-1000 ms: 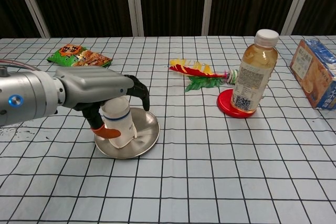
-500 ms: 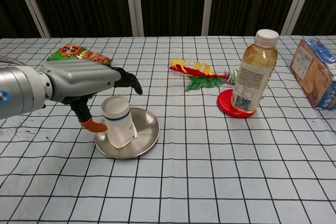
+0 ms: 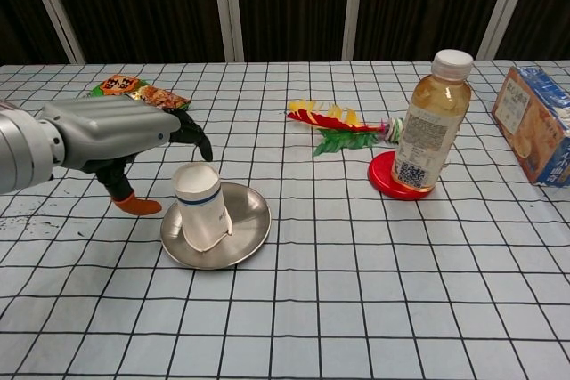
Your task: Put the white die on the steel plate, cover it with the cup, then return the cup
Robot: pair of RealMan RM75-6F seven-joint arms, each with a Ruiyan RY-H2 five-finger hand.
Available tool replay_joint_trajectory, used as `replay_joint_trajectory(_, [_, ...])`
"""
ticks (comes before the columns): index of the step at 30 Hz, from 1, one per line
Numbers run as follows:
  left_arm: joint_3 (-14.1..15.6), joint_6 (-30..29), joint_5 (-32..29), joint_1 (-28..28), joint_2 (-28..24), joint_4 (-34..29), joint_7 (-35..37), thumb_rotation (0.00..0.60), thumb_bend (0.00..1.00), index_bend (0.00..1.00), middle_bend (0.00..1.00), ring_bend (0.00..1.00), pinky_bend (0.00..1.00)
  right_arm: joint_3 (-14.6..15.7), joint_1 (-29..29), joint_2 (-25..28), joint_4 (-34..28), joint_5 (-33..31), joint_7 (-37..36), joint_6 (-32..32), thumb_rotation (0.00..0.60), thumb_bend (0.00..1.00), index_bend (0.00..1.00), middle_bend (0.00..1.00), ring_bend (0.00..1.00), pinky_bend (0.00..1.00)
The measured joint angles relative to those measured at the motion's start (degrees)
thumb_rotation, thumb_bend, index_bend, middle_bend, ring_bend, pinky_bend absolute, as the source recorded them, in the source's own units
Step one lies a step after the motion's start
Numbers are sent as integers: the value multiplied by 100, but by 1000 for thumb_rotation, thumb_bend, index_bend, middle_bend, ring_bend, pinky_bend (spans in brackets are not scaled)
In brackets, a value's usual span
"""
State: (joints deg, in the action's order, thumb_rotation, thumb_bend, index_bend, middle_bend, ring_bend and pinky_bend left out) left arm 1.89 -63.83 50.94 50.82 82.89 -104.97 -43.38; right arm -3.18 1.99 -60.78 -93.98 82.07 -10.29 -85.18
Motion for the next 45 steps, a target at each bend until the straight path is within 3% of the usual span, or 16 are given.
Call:
replay_joint_trajectory(9, [-59, 9, 380, -80, 289, 330, 194, 600, 422, 222, 79, 0, 116, -13, 1, 15, 0, -41, -29, 20, 600, 96, 223, 188, 126, 0])
replay_joint_trajectory(20, [-72, -1, 448, -161, 345, 409, 169, 600, 424, 289, 232, 141, 233, -7, 7, 46, -29, -28, -57, 23, 600, 96, 223, 188, 126, 0])
replay_joint_trajectory(35, [-93, 48, 383, -191, 368, 480, 64, 600, 486, 315, 311, 229, 283, -5, -3, 44, -33, -36, -47, 51, 600, 96, 223, 188, 127, 0])
replay_joint_trajectory(38, [-108, 14, 428, -201, 378, 485, 57, 600, 491, 321, 296, 221, 284, -1, -6, 43, -41, -28, -40, 55, 600, 96, 223, 188, 127, 0])
replay_joint_trajectory(45, [-133, -98, 672, -275, 463, 555, 142, 600, 491, 308, 164, 92, 229, 9, -12, 51, -64, -25, -24, 77, 600, 96, 223, 188, 127, 0])
